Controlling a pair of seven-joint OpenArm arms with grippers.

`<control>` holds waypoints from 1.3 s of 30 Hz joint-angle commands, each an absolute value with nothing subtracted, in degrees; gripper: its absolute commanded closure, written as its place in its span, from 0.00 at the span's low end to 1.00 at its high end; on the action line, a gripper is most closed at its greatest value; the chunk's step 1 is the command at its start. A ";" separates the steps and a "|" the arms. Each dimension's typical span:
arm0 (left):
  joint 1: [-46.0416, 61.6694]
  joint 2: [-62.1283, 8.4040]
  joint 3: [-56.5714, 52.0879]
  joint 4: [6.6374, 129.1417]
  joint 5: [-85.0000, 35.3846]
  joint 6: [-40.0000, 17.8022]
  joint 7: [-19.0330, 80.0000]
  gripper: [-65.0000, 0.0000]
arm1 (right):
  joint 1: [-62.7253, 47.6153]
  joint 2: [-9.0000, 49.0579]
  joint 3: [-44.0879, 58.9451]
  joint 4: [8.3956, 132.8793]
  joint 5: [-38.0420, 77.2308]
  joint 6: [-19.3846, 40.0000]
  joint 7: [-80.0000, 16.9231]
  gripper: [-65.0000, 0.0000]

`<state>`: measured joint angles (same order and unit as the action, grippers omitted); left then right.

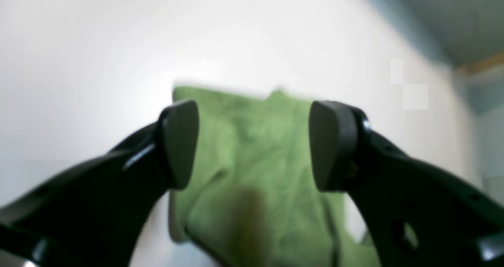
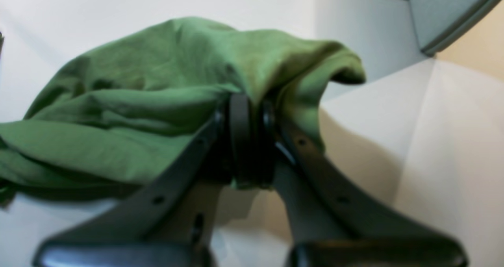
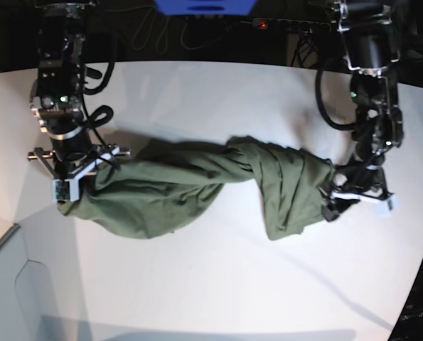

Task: Layout the t-shirt on the table in an organized manner, then fold the t-shirt properly
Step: 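Lower the stretched shirt onto the table and release with the left gripper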

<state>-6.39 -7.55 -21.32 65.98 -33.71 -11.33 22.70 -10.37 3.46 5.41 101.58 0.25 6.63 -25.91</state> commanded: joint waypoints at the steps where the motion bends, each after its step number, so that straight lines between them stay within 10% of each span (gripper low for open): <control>1: -8.22 -8.13 -22.46 65.63 -32.92 -11.82 21.41 0.35 | -9.71 3.65 5.49 102.64 0.31 6.29 -24.31 1.00; 12: -8.40 -7.25 -25.10 61.32 -29.23 -11.82 21.41 0.35 | -8.31 3.74 5.76 102.73 0.31 6.29 -28.53 0.61; 23: -8.75 -6.02 -24.92 55.43 -29.32 -11.91 21.41 0.36 | -10.59 3.74 5.76 105.80 0.31 6.20 -28.62 0.57; 33: -12.62 -5.93 -24.84 49.71 -29.67 -12.35 21.41 0.91 | -15.52 3.65 5.49 107.03 0.31 6.20 -28.97 0.57; 39: -12.79 -5.93 -24.84 52.18 -29.76 -12.53 21.85 1.00 | -15.96 4.09 2.59 100.97 0.31 6.29 -28.53 0.55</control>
